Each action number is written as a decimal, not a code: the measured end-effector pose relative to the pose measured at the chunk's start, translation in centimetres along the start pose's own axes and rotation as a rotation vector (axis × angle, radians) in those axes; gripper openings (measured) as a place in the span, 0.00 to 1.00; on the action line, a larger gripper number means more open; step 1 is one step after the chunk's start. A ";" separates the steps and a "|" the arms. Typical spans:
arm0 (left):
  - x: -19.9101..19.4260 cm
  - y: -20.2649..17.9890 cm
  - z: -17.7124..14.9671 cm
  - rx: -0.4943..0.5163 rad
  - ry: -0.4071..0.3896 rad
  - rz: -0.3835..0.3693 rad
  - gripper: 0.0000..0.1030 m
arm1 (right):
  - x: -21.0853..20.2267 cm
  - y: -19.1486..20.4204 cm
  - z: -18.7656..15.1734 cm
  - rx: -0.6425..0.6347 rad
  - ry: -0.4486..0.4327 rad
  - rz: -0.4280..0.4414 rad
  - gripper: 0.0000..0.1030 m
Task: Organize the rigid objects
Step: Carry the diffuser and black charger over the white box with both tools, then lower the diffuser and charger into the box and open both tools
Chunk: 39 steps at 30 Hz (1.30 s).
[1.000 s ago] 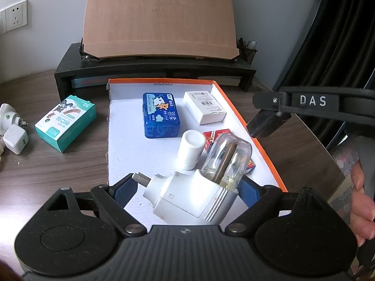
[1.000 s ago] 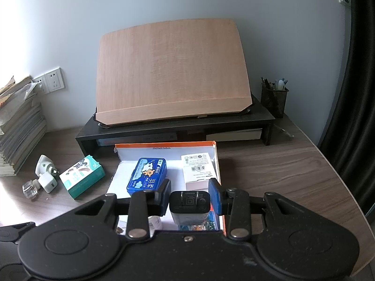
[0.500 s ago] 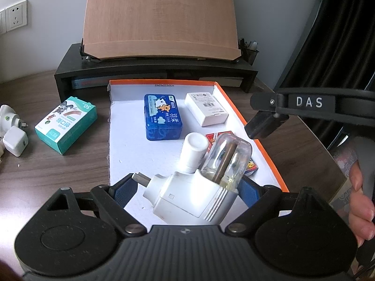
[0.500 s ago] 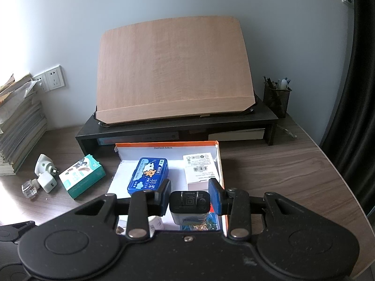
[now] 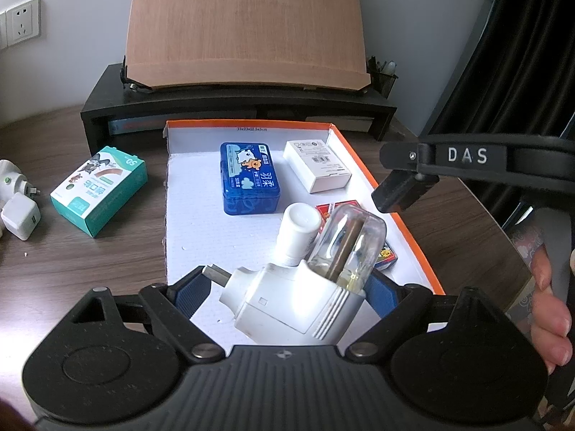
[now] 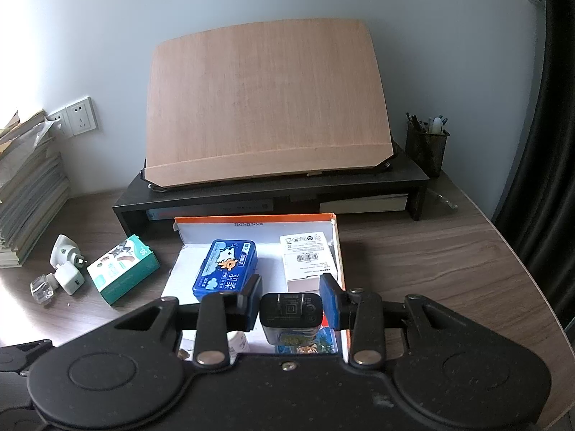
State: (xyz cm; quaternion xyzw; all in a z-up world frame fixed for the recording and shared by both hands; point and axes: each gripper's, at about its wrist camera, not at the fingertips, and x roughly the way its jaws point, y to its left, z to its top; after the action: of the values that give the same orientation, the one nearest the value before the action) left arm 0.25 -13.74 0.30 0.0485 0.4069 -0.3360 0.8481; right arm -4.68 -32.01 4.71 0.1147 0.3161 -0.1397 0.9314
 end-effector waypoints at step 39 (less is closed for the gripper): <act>0.8 -0.1 0.0 0.037 0.053 -0.002 0.89 | 3.8 -0.5 2.7 -0.038 -0.010 0.009 0.58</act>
State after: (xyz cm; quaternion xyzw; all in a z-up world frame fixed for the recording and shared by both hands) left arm 0.52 -14.20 -0.25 0.0728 0.4228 -0.3429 0.8357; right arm -0.39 -33.99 4.40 0.0978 0.3134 -0.1300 0.9356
